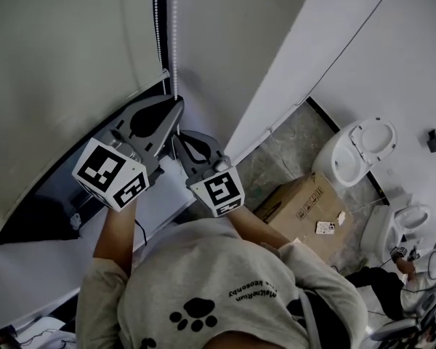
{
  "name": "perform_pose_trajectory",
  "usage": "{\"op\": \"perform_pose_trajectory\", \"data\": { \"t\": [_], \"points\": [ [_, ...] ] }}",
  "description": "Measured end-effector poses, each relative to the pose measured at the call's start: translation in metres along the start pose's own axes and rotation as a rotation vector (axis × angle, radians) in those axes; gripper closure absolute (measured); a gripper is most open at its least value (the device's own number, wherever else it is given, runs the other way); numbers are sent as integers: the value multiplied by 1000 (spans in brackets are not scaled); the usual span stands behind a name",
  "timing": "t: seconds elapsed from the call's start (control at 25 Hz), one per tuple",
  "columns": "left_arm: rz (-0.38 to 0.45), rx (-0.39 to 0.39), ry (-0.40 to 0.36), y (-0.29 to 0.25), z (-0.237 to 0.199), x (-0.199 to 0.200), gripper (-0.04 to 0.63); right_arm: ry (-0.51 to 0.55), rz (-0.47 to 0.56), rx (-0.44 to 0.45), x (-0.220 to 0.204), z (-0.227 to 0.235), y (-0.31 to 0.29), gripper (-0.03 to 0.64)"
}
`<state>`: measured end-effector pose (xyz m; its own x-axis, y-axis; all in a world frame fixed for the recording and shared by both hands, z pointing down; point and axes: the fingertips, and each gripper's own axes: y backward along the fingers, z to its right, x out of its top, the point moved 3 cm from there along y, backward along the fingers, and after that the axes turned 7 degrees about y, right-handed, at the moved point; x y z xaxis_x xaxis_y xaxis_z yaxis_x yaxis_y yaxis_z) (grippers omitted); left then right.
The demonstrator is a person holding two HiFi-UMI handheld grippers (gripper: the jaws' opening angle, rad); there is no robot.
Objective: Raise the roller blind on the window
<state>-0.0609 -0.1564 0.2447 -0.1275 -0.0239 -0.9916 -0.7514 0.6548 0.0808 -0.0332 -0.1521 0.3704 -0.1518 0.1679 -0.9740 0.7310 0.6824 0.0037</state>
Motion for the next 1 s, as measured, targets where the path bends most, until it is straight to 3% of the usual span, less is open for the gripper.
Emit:
{"op": "perform_pose_trajectory", "data": {
  "t": [0.28,1.0],
  "points": [
    [-5,1,47,7,-2,-9,588,-2,-22,-7,-8,-6,0,606],
    [-132,52,172,14,-17,-121,588,-44,-202,45,-116,-30,3,606]
  ]
}}
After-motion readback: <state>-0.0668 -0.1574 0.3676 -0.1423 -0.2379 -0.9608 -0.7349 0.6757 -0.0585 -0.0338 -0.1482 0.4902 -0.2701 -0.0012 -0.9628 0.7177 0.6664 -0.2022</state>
